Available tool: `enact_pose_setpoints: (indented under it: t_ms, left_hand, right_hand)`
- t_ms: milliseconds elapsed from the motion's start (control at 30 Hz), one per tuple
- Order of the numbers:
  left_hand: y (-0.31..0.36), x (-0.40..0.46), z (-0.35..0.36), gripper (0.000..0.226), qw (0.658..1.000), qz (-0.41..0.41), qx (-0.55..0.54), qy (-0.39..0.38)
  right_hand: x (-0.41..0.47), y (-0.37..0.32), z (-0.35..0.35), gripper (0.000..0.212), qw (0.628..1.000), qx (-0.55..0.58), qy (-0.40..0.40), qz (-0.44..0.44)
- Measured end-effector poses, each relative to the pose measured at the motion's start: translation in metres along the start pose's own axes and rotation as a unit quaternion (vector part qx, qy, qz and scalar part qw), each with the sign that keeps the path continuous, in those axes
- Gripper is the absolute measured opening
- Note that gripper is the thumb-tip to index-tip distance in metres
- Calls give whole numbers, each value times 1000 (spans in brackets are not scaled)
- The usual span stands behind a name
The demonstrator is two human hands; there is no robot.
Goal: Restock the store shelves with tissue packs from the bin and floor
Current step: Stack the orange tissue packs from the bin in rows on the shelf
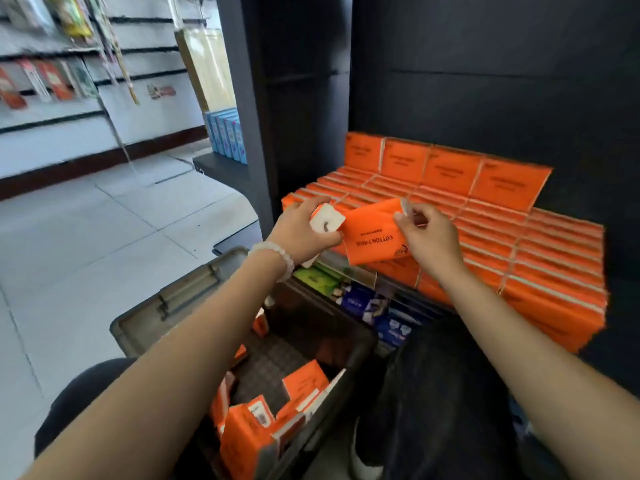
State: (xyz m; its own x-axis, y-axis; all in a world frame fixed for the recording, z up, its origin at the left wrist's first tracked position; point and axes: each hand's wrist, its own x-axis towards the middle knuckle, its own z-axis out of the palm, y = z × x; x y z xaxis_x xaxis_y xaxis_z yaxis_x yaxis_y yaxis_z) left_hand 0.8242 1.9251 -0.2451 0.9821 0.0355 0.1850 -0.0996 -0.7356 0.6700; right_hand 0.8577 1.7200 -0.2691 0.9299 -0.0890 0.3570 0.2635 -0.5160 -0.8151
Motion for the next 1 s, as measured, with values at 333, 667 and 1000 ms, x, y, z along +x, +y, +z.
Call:
enact_pose_setpoints:
  t_ms: [333,667,1000]
  left_hand:
    - [81,85,15,65,998,65,-2,-14]
    - [53,140,82,61,995,64,55,-45]
    - [53,147,88,51,996,81,-25,-19]
  right_hand:
    - [80,9,-71,25,996,10,92,-7]
    - [103,89,-68,34,993,-32,98,62]
    - [93,99,-84,67,989,-62,-15,133]
